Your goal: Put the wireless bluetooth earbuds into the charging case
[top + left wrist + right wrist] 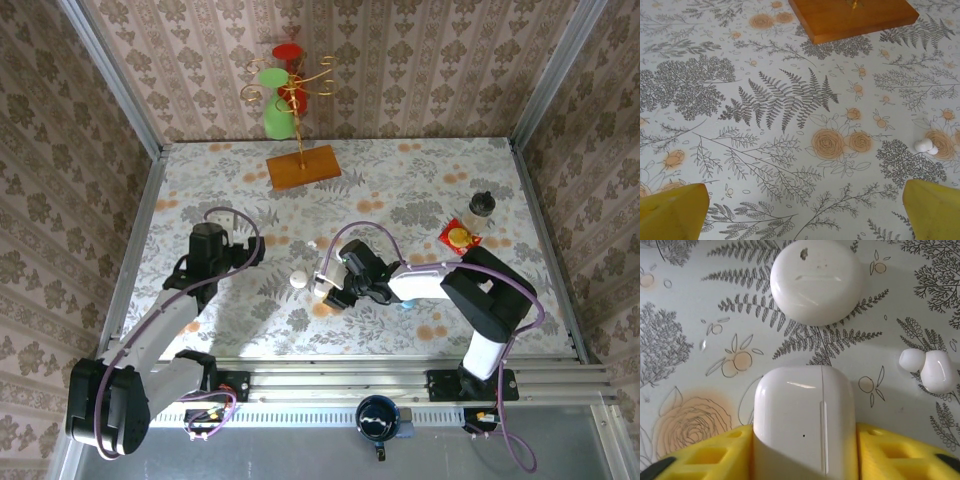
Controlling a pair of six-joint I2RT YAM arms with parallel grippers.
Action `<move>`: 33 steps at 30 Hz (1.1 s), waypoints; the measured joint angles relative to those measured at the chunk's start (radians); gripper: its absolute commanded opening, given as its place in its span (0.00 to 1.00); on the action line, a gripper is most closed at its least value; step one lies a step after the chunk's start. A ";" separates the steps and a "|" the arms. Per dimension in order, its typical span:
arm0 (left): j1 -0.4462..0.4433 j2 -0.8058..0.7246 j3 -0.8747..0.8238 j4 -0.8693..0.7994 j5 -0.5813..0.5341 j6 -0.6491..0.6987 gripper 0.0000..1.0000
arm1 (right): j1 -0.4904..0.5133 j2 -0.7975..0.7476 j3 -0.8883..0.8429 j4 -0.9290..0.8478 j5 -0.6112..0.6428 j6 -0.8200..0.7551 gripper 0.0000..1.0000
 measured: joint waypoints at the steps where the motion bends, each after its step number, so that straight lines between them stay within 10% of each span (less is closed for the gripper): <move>1: 0.007 0.000 0.005 -0.009 0.010 -0.008 1.00 | 0.001 -0.004 0.001 -0.003 0.000 0.001 0.34; 20: 0.055 0.006 0.102 -0.134 0.434 -0.230 0.94 | 0.003 -0.167 0.009 -0.048 0.006 -0.026 0.31; 33: -0.086 0.086 0.087 -0.012 0.816 -0.478 0.53 | -0.009 -0.232 0.031 0.019 -0.057 -0.013 0.31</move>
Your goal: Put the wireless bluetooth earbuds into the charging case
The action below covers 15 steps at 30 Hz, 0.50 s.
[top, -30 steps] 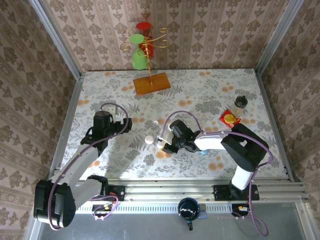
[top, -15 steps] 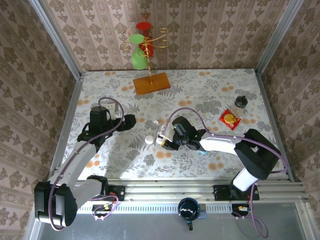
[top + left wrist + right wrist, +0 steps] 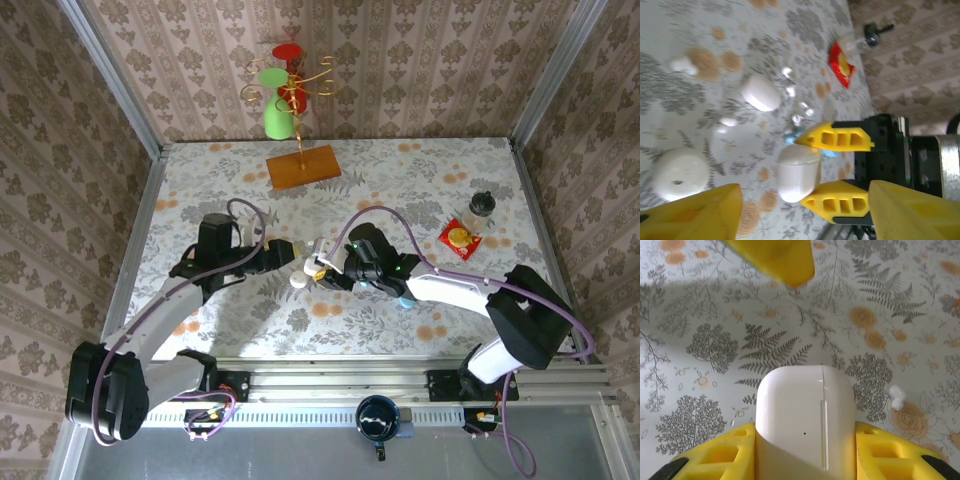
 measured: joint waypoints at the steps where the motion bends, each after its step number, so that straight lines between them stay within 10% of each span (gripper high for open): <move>1: -0.011 0.006 -0.001 0.012 0.013 -0.016 0.52 | -0.001 -0.003 0.000 0.006 -0.006 0.005 0.31; 15: -0.073 0.077 -0.001 0.102 0.065 -0.079 0.58 | -0.022 -0.026 -0.002 0.022 -0.041 0.045 0.31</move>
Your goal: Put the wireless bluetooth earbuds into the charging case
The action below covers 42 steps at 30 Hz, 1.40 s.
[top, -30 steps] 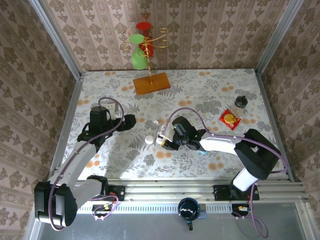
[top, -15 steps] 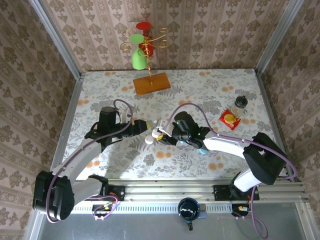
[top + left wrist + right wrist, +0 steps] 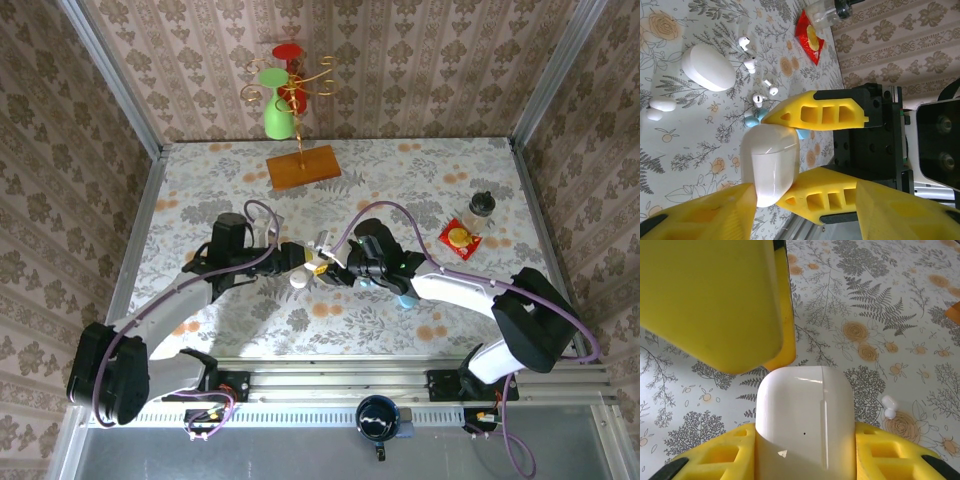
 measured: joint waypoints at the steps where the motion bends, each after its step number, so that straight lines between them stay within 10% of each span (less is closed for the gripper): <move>1: -0.001 0.000 0.000 0.001 0.000 0.000 0.58 | 0.000 -0.002 -0.002 0.000 0.000 0.000 0.31; 11: -0.017 0.021 -0.009 0.012 0.005 -0.019 0.55 | 0.000 -0.050 -0.023 0.074 -0.015 0.039 0.30; 29: -0.027 0.020 -0.082 0.213 0.042 -0.100 0.17 | 0.000 -0.063 -0.041 0.098 -0.033 0.055 0.37; 37: -0.033 -0.058 -0.109 0.280 0.033 0.007 0.02 | -0.004 -0.113 -0.041 0.103 -0.071 0.054 0.93; 42: -0.032 -0.102 -0.161 0.403 0.025 0.071 0.00 | -0.041 -0.171 -0.070 0.152 -0.159 0.128 0.98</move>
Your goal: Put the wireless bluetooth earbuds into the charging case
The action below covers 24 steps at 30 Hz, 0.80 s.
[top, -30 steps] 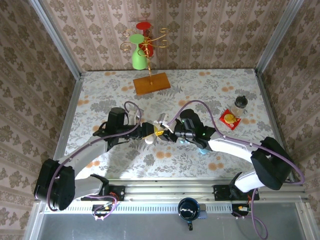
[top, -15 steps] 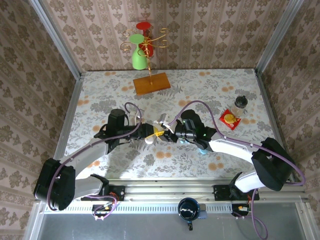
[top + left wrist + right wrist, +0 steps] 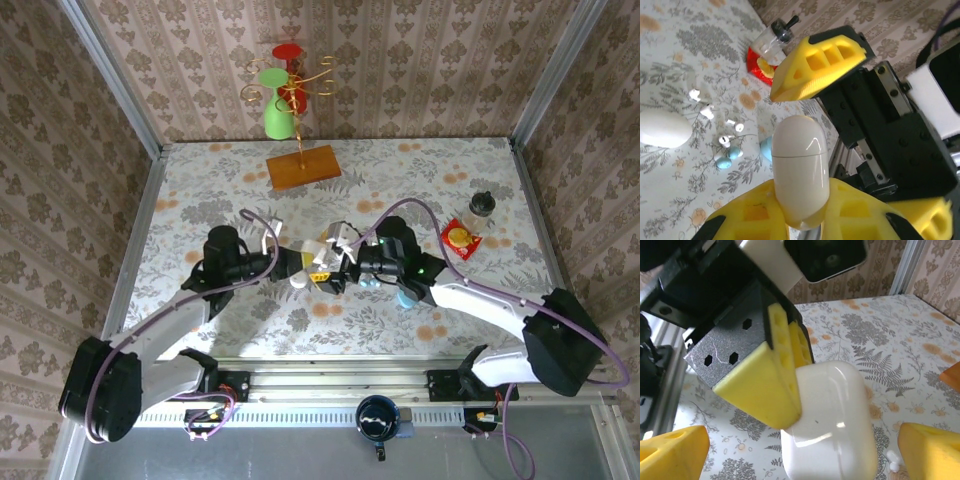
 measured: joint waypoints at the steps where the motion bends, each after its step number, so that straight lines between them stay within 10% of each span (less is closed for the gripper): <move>1: 0.000 -0.007 -0.014 0.024 -0.004 0.011 0.00 | -0.015 -0.010 -0.011 0.018 -0.023 0.031 0.99; 24: -0.001 0.023 -0.028 0.363 -0.050 0.117 0.00 | -0.182 0.064 -0.012 0.435 -0.361 0.753 0.68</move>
